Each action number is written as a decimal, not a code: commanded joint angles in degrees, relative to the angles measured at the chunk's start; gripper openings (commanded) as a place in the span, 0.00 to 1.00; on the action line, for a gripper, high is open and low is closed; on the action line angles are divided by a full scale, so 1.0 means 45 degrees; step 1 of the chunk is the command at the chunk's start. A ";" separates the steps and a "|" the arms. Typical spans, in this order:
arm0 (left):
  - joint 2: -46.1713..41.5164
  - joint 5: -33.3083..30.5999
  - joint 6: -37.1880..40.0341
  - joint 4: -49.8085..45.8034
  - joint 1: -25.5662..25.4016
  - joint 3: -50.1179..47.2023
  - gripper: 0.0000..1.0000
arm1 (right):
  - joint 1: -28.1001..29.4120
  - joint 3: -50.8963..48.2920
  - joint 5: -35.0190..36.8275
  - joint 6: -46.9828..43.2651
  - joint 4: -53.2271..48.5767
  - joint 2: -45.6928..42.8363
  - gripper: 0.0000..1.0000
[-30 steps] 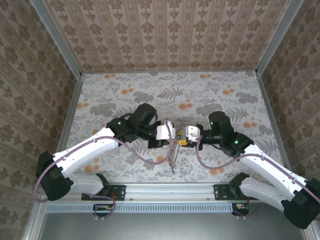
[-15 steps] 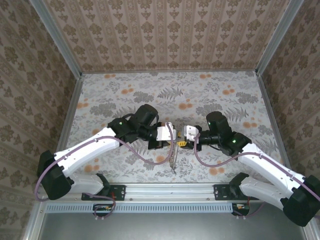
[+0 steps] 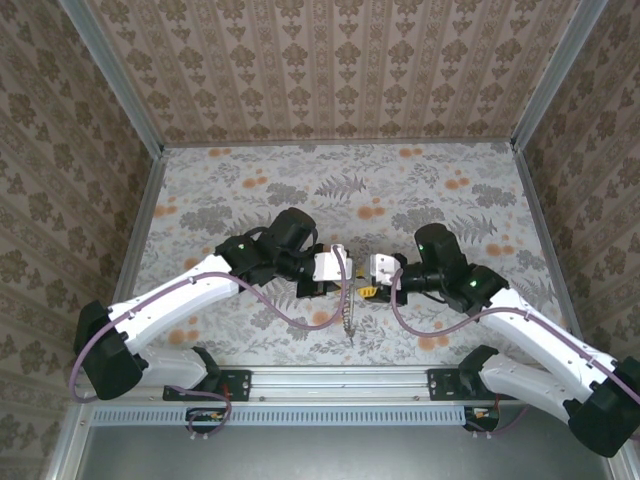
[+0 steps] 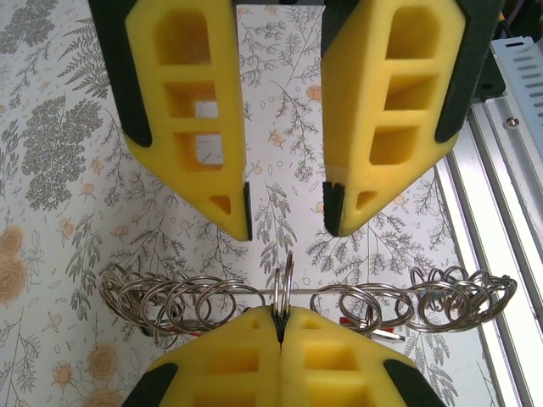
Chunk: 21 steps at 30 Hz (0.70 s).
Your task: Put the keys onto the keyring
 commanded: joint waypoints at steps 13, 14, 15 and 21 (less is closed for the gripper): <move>-0.0130 0.0688 0.0053 0.0887 -0.0036 0.0345 0.00 | 0.0106 -0.0142 -0.0429 0.1517 0.1767 0.0504 0.16; -0.0202 0.0689 0.0029 0.0945 -0.0012 0.0284 0.00 | 0.0101 -0.0156 -0.0512 0.1496 0.1670 0.0489 0.19; -0.0247 0.0671 0.0046 0.0958 0.0017 0.0272 0.00 | 0.0101 -0.0181 -0.0538 0.1532 0.1610 0.0472 0.21; -0.0331 0.0620 0.0097 0.0898 0.0055 0.0203 0.00 | 0.0102 -0.0220 -0.0576 0.1567 0.1131 0.0492 0.12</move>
